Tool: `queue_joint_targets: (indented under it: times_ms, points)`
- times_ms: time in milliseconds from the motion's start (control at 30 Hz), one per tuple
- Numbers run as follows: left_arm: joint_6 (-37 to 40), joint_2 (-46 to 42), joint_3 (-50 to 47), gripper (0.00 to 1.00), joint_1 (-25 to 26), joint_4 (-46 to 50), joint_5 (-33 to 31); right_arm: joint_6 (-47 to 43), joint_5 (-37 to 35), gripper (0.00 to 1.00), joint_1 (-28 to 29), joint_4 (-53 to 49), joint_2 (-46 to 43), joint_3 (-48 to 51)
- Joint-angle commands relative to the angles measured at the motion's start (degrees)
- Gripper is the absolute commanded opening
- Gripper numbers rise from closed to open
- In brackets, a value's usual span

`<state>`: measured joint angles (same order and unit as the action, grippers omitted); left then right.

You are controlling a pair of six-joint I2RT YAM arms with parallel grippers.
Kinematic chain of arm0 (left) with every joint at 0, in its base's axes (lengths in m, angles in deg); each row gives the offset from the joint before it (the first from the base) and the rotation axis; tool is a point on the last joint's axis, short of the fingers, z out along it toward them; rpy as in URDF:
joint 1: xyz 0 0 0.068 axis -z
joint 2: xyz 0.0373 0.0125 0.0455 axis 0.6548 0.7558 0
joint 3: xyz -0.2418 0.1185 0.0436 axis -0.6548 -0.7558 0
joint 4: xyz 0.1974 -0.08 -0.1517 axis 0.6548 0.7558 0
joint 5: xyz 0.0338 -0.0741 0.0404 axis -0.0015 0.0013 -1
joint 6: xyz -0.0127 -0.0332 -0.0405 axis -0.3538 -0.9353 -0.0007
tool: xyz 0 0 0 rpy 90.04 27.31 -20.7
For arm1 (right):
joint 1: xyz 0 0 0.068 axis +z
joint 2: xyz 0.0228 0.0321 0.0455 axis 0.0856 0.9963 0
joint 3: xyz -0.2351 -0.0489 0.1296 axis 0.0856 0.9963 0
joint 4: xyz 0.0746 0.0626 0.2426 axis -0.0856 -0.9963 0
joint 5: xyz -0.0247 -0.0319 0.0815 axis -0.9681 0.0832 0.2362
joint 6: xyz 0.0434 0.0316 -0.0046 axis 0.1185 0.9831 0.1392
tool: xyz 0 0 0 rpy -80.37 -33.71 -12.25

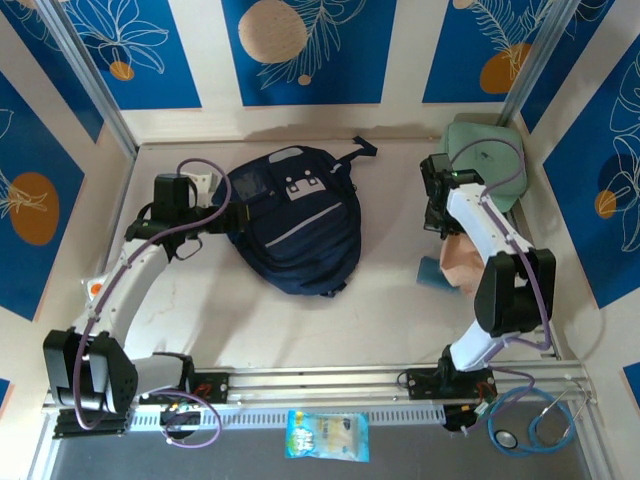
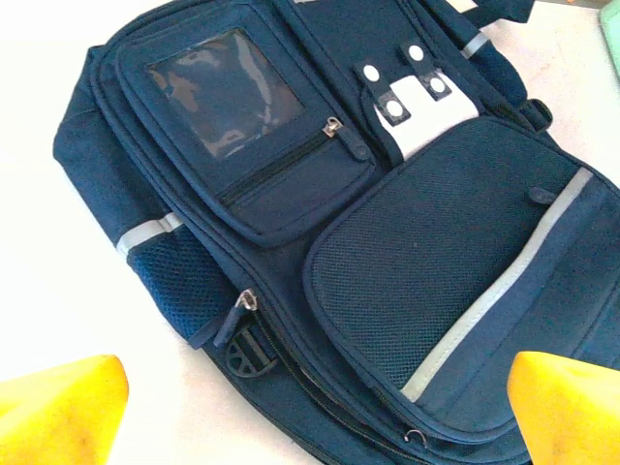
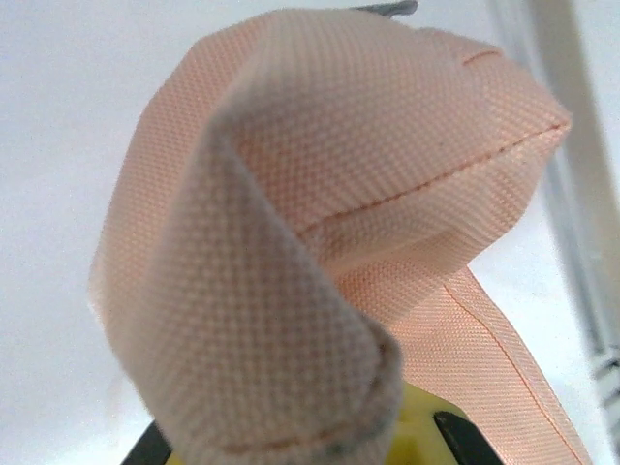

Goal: Pack the student bag

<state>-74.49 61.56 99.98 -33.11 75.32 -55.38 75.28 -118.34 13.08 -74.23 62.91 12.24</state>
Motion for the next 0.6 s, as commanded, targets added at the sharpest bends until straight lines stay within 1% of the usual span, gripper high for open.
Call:
queue_joint_targets:
  times_ms: [0, 67, 167, 233, 300, 467, 533, 567]
  points:
    - [0.7, 0.88, 2.61, 1.0, 1.43, 0.86, 3.46, 2.63, 12.4, 0.0, 2.36, 0.4, -2.31, -0.65]
    - [2.26, 1.82, 3.81, 1.0, 3.93, 1.53, 2.19, 3.69, 17.55, 0.01, 3.69, 3.42, -3.37, 0.25]
    - [6.33, 4.76, 6.4, 1.0, 10.81, 3.5, -5.09, 5.52, 24.91, 0.01, 4.89, 8.68, -5.01, 2.77]
    - [10.28, 8.12, 9.12, 0.99, 16.29, 5.42, -9.46, 6.69, 28.3, 0.01, 5.13, 11.99, -6.27, 4.68]
    - [13.2, 11.36, 11.47, 0.98, 20.11, 6.69, -12.2, 7.42, 30.77, 0.01, 5.02, 14.52, -7.34, 6.57]
    - [22.13, 19.24, 17.09, 0.93, 26.2, 9.0, -12.98, 8.35, 32.66, 0.01, 4.71, 17.0, -9.09, 9.46]
    - [25.34, 23.12, 20.4, 0.93, 27.68, 11.55, -12.85, 8.59, 33.05, 0.01, 4.6, 17.94, -10.14, 10.74]
    - [26.02, 24.78, 22.22, 0.92, 28.23, 12.89, -13.76, 8.76, 33.14, 0.01, 4.49, 18.36, -10.53, 11.27]
